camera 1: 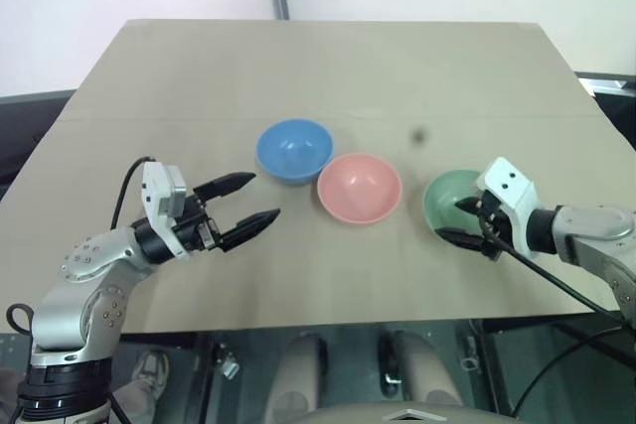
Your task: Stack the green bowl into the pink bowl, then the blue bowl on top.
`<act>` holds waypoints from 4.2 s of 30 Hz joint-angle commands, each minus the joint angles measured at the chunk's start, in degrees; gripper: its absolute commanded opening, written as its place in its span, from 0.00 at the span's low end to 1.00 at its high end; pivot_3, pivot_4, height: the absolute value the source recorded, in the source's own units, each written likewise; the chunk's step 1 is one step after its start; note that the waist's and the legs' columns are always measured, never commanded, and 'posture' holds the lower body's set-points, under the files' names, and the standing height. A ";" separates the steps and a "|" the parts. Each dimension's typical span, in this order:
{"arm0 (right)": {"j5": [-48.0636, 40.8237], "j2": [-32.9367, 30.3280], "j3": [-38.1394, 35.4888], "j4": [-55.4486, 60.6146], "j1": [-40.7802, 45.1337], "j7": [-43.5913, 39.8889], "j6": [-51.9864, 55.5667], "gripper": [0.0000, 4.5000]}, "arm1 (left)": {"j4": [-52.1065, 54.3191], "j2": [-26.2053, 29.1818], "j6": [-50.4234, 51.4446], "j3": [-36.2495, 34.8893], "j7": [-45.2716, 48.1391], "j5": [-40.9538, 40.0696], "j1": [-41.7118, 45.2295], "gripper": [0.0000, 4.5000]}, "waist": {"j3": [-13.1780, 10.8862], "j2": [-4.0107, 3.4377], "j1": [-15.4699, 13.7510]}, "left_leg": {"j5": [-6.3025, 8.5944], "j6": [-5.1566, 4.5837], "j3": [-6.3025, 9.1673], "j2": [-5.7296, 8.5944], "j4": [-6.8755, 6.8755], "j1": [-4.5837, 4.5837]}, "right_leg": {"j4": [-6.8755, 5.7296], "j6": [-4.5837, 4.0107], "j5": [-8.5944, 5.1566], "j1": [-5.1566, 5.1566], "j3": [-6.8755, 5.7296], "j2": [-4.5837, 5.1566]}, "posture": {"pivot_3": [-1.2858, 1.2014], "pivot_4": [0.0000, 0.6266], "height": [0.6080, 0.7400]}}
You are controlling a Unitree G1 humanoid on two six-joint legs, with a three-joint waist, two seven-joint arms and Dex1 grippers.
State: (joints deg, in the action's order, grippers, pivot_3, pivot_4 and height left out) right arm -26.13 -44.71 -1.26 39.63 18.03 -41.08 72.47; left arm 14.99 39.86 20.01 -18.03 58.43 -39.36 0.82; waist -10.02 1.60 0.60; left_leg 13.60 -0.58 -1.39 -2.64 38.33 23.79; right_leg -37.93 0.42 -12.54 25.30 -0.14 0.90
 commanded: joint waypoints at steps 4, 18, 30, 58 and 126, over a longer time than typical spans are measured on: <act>-5.79 1.67 -4.86 2.67 1.96 1.35 2.76 0.78 | 1.71 0.43 -0.75 -1.88 -0.33 -0.50 -0.74 1.00 | 0.00 0.00 0.02 | 0.00 0.00 0.00 -0.01 0.00 -0.01 | -0.01 0.00 0.00 0.00 -0.01 -0.01 | 0.52 0.24 1.00; -1.64 -3.00 5.26 0.00 0.41 6.94 -1.00 0.48 | 3.30 1.09 -2.35 -2.46 2.77 -1.54 -2.76 1.00 | 0.00 0.00 0.05 | 0.00 0.00 -0.01 0.00 0.00 -0.01 | -0.01 -0.01 -0.01 0.01 0.01 0.01 | 0.52 0.24 1.00; 1.65 -7.29 7.83 0.73 4.88 3.32 -12.62 0.00 | 0.93 10.47 -2.57 -7.01 25.30 -8.13 -7.35 1.00 | -0.03 -0.04 0.08 | 0.00 0.00 0.01 -0.05 0.00 0.00 | 0.03 -0.03 -0.02 0.04 -0.01 0.02 | 0.52 0.24 1.00; -2.60 8.69 6.79 -5.68 20.26 -3.51 -25.74 0.79 | -8.67 13.09 -10.25 -1.79 6.48 14.29 7.59 1.00 | -0.07 -0.07 -0.20 | 0.02 -0.04 -0.04 -0.10 -0.03 0.12 | -0.04 0.19 0.11 0.15 -0.01 0.01 | 0.52 0.24 1.00; -13.81 -1.86 -16.76 8.59 -9.73 10.79 -19.38 0.97 | -15.74 3.35 -2.55 20.44 14.62 21.60 47.05 0.76 | -0.04 -0.02 0.24 | 0.03 -0.07 -0.50 -0.01 0.16 -0.01 | -0.12 0.46 0.26 0.11 0.65 -0.22 | 0.52 0.24 1.00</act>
State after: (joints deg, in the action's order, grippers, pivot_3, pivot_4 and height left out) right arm -39.20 -46.30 -16.74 48.64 8.31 -29.32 54.52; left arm -4.20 41.87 12.71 5.62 74.63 -15.21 49.38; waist -10.06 1.58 0.84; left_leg 13.63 -0.65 -1.92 -2.68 38.45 23.73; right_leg -38.05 0.88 -12.28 25.42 0.60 0.67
